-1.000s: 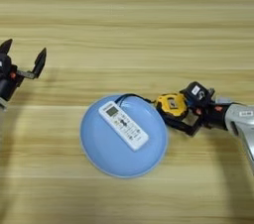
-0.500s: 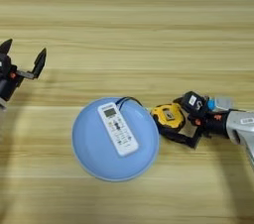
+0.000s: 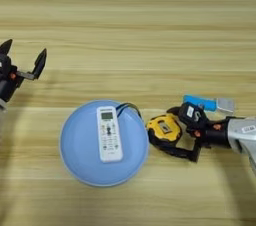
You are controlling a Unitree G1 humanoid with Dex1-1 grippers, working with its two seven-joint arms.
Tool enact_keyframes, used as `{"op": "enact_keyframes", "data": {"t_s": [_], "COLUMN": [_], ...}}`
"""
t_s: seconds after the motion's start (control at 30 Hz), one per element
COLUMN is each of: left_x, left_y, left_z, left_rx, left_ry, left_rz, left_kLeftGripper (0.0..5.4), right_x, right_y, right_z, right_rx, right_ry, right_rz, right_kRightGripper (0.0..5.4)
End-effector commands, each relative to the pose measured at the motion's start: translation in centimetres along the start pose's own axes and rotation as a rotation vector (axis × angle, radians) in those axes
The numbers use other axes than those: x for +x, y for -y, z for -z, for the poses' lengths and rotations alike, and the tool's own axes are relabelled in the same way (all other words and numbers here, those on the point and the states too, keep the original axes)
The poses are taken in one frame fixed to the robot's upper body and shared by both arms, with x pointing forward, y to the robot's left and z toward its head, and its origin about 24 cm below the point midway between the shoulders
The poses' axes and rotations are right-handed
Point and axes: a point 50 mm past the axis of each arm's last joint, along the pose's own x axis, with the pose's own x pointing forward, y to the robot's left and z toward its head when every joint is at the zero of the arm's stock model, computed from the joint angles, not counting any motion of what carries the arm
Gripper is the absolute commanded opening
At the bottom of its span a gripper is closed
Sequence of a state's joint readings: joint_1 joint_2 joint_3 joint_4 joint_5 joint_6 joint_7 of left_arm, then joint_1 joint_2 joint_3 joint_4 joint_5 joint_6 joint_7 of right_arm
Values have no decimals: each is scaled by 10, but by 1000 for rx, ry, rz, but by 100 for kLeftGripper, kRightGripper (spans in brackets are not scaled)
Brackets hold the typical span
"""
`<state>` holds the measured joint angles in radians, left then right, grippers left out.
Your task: Move the objects on the table
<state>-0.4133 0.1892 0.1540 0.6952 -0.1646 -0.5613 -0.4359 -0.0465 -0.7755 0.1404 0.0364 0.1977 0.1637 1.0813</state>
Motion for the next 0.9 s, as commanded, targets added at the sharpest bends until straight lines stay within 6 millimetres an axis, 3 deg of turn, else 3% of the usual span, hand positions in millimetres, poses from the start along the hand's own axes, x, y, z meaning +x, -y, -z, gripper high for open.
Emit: {"op": "enact_keyframes", "data": {"t_s": [0.03, 0.5, 0.9], "left_x": [4, 3, 5], "left_y": [-3, -2, 1], "left_z": [-5, -4, -4], "left_rx": [7, 4, -1], "left_ry": [21, 18, 24], "left_rz": [-1, 1, 2], "left_kLeftGripper": [540, 540, 540], "right_x": [10, 13, 9], "right_y": [-33, -45, -39], "right_z": [37, 29, 3], "right_rx": [134, 97, 67], "right_ry": [-123, -98, 14], "right_rz": [-139, -202, -176], "right_kRightGripper": [536, 536, 536]}}
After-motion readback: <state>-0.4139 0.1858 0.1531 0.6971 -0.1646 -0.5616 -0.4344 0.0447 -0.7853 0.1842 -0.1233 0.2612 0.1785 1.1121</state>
